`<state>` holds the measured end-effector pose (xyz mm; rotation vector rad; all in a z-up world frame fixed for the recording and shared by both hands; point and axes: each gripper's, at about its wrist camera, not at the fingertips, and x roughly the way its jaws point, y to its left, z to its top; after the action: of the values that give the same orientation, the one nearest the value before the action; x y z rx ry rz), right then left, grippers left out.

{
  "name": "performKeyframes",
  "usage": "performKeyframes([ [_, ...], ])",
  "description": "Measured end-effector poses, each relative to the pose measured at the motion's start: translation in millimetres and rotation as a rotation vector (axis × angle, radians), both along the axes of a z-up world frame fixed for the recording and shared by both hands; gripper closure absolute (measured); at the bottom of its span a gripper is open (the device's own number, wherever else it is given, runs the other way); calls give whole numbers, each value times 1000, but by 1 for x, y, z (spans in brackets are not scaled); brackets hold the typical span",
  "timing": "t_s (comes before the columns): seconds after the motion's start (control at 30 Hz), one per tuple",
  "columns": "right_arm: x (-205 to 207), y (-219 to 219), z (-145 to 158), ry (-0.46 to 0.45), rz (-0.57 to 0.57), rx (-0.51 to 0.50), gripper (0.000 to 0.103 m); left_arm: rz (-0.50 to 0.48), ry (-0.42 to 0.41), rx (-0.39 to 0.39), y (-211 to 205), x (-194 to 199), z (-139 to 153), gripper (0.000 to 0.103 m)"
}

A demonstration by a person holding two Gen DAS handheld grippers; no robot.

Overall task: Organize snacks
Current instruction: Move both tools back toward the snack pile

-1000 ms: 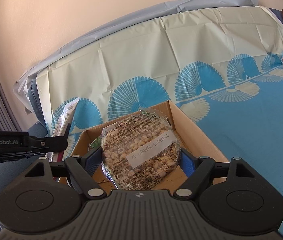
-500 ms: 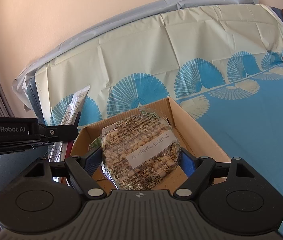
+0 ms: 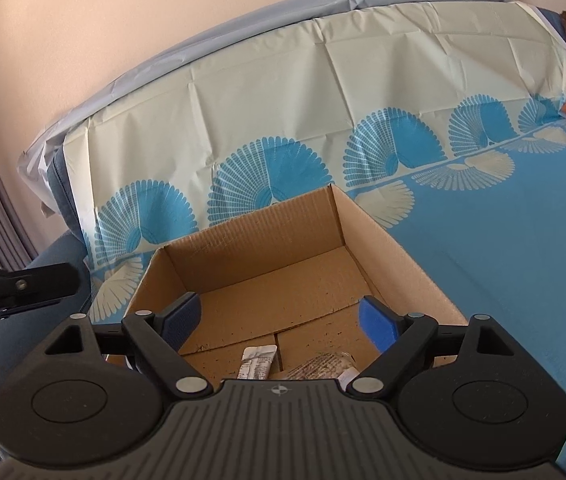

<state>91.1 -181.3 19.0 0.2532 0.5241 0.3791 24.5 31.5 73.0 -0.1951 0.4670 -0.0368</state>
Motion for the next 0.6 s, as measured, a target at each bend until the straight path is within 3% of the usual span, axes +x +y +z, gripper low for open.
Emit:
performKeyframes([
  [0.2,-6,5,2,-5,-13,-27,10,41,-5,12,42,-39,-9,66],
  [0.27,-7,6,3,-9,-16,-32,10,64,-2,26,60,-52,-14,78],
  [0.43,-12,9,5,-16,-19,-44,10,129,42,78,111,-76,-33,91],
  [0.53,-17,16,6,-25,-19,-65,21,177,85,122,139,-85,-49,91],
  [0.6,-20,20,7,-29,-16,-81,39,233,125,122,159,-91,-62,91],
])
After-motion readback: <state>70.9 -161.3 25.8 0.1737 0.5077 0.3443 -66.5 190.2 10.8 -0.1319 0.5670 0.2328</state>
